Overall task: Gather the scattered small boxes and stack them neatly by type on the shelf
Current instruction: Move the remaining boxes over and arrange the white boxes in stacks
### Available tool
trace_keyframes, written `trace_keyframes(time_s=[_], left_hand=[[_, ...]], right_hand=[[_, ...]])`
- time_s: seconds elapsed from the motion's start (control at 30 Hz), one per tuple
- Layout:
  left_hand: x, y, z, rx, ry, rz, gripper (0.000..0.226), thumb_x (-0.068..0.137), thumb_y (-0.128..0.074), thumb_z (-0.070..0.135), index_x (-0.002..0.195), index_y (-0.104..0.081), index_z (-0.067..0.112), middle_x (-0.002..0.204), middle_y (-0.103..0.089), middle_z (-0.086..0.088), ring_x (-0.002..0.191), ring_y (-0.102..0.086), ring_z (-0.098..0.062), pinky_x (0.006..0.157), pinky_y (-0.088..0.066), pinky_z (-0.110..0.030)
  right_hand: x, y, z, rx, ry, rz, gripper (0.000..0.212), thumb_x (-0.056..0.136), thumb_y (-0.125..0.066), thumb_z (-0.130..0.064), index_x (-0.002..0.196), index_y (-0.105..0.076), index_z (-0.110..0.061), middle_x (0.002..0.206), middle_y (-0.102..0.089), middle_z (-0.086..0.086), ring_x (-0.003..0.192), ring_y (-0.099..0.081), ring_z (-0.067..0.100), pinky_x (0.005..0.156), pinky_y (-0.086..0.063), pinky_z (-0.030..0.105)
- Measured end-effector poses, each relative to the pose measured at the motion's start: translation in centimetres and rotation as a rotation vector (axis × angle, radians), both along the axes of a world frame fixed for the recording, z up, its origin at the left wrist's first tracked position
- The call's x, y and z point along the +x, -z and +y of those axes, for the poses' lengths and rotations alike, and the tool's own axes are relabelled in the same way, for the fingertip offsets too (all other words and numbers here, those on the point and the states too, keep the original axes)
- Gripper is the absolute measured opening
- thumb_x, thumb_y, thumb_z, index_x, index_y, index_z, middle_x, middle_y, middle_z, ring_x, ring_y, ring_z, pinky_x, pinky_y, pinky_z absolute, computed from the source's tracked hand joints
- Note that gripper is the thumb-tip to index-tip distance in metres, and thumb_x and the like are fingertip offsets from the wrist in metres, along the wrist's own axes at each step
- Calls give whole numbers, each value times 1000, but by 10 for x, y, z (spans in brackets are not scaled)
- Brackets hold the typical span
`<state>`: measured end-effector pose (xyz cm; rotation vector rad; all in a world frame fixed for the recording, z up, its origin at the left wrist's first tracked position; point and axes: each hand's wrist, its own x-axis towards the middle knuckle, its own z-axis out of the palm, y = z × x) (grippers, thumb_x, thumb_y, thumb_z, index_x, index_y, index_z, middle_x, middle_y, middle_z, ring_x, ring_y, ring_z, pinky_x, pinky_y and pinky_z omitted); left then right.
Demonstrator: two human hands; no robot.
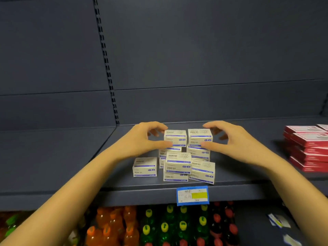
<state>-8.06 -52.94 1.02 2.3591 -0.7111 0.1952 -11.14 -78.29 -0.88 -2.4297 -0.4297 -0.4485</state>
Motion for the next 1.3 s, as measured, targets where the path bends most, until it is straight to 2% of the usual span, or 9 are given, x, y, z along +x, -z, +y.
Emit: trace_keyframes(time_s=[0.13,0.3,0.53,0.67,0.73,0.9,1.0,1.2,1.3], left_hand=[[14,-5,3,-57,34,43,31,70,-77,29,99,-67,20,96,-69,3,93,-63,-17,89,-51,-35],[39,-12,10,-104,-10,-74,28,72,-76,27,97,-67,20,94,-69,6,81,-61,-10,76,-48,-18],[101,-2,0,-159,-41,70,31,75,-75,14,103,-65,5,99,-67,-10,79,-55,-17,83,-46,-32],[123,25,-1,-127,-78,142,31,75,-75,12,103,-64,4,92,-62,-7,75,-50,-16,76,-42,-25],[130,35,2,-109,-63,176,31,76,-74,14,104,-64,5,92,-62,-4,78,-52,-15,77,-43,-23],[139,42,6,-141,-42,189,33,79,-71,14,111,-64,8,110,-67,-8,98,-58,-22,95,-45,-32],[142,45,4,-175,-33,188,32,79,-70,13,110,-63,11,109,-67,-5,102,-59,-23,95,-45,-30],[146,50,0,-175,-8,175,32,81,-68,14,112,-62,15,110,-66,0,107,-60,-22,97,-46,-31],[147,51,1,-179,0,163,30,81,-68,14,111,-63,17,107,-66,2,105,-60,-19,93,-46,-25]], right_hand=[[5,-2,-1,45,-70,82,32,71,-65,-47,100,-57,-36,98,-64,-22,93,-58,-1,76,-48,13],[26,-15,-6,132,-81,29,27,77,-68,-35,102,-59,-31,96,-67,-16,87,-59,1,72,-47,10],[86,-17,0,166,-48,-5,33,79,-71,-22,109,-60,-17,97,-67,-7,80,-57,9,71,-45,7],[116,-1,0,183,-44,79,34,77,-74,-16,108,-60,-14,95,-65,0,75,-56,8,70,-45,6],[128,13,-1,196,-40,129,35,75,-75,-15,107,-60,-12,95,-66,2,72,-56,8,68,-46,7],[146,36,1,240,-35,179,37,74,-76,-16,105,-55,-15,93,-65,0,73,-57,8,69,-48,8],[152,42,3,245,-11,159,38,74,-76,-18,106,-56,-16,91,-64,-6,83,-60,8,73,-47,7],[158,43,11,221,-40,153,38,77,-74,-18,111,-57,-13,105,-69,-1,96,-63,10,83,-46,12],[160,42,12,199,-33,149,39,78,-72,-18,113,-56,-12,110,-69,-1,98,-62,9,84,-45,12]])
